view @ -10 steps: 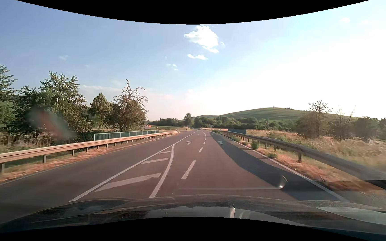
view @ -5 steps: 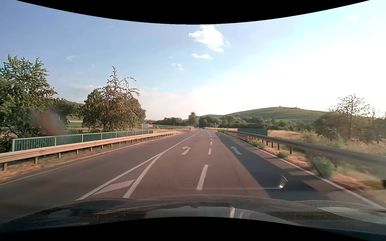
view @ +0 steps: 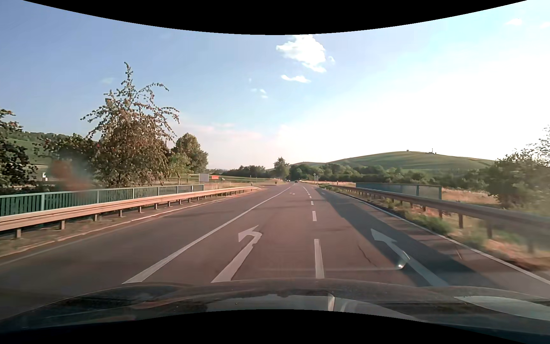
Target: Follow the waypoints while adhering to traffic rules and regulations
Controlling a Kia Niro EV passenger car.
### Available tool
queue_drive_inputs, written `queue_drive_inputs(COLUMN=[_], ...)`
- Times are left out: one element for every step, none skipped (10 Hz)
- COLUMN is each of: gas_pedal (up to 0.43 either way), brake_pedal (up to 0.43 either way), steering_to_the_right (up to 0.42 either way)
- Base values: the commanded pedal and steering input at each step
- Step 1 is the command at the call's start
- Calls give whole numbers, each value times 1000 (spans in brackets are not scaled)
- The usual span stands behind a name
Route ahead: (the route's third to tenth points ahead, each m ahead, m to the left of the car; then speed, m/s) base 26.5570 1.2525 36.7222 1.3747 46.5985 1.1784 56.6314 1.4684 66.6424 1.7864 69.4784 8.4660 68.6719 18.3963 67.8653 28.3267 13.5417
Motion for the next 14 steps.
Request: queue_drive_inputs(gas_pedal=[0,0,0,0,0,0,0,0,0,0,0,0,0,0], brake_pedal=[134,140,140,146,152,159,165,165,171,177,189,189,195,195], steering_to_the_right=[-11,-8,-6,-6,-4,-2,1,4,7,7,8,9,9,11])
